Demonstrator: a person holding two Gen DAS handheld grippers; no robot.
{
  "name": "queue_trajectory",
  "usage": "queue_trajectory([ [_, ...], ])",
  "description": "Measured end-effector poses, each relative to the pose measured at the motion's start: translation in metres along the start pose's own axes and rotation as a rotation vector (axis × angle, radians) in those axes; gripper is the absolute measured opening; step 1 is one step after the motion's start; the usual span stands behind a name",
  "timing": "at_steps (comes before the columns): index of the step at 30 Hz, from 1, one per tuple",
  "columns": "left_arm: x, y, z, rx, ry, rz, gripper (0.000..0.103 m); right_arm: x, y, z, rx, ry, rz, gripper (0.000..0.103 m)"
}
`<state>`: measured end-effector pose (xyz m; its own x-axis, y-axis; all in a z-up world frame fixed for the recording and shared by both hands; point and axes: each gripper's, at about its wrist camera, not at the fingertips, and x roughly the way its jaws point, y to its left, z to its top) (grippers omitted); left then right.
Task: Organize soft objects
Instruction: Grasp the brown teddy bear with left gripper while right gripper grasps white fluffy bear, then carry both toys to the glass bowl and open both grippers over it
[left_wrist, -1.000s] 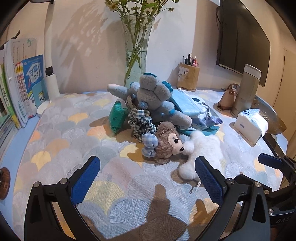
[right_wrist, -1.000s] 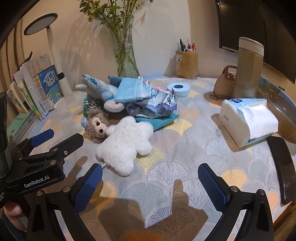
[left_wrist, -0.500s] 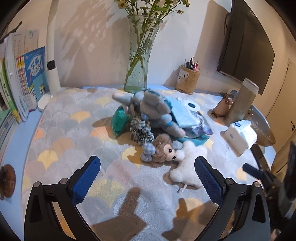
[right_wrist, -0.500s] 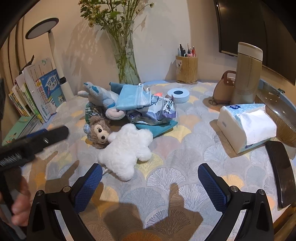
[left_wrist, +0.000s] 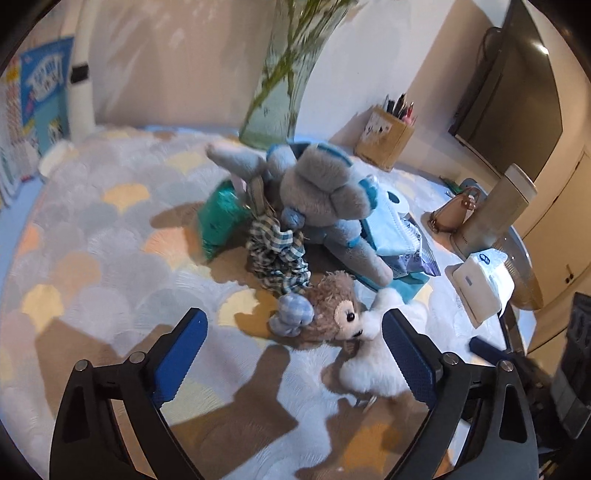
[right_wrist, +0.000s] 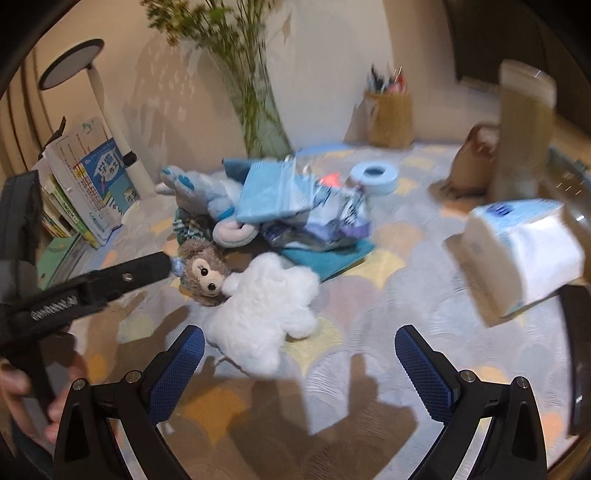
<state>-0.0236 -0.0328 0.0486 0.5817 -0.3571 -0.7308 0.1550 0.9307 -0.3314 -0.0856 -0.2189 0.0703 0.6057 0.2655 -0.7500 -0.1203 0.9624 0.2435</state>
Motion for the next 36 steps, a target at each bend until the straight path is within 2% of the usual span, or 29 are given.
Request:
queue_trajectory([
  [2,0.012,-0.001,0.003,-0.005,0.017,-0.006,0.093,0.017,0.0,0.004,0.024,0.059,0.024,0.101],
  [4,0.024,-0.002,0.006,-0.006,0.032,-0.002,0.085,0.031,0.002,0.005,0.044,0.107,0.06,0.097],
  [6,0.034,-0.002,0.007,-0.02,0.061,-0.019,0.072,0.041,0.005,0.006,0.055,0.135,0.087,0.093],
  [7,0.038,-0.001,0.007,-0.029,0.076,-0.032,0.069,0.047,0.008,0.006,0.056,0.148,0.094,0.093],
  [9,0.041,0.0,0.006,-0.036,0.085,-0.064,0.053,0.053,0.012,0.006,0.052,0.155,0.091,0.091],
  [10,0.041,-0.001,0.005,-0.037,0.082,-0.089,0.05,0.054,0.015,0.008,0.044,0.148,0.082,0.091],
  [14,0.031,-0.004,0.003,-0.011,0.051,-0.073,0.042,0.059,0.026,0.011,0.018,0.138,0.072,0.079],
  [15,0.029,-0.003,0.003,-0.01,0.048,-0.073,0.041,0.059,0.03,0.011,0.003,0.131,0.059,0.07],
  [19,0.016,-0.001,0.0,-0.015,0.034,-0.096,0.041,0.059,0.035,0.016,-0.031,0.116,0.051,0.058],
  [29,-0.024,-0.014,-0.013,0.03,-0.026,-0.122,0.04,0.012,0.02,0.015,-0.037,-0.003,0.033,0.057],
  [36,-0.052,-0.062,-0.012,0.146,-0.075,-0.166,0.04,-0.033,-0.011,0.016,0.018,-0.097,0.015,0.057],
])
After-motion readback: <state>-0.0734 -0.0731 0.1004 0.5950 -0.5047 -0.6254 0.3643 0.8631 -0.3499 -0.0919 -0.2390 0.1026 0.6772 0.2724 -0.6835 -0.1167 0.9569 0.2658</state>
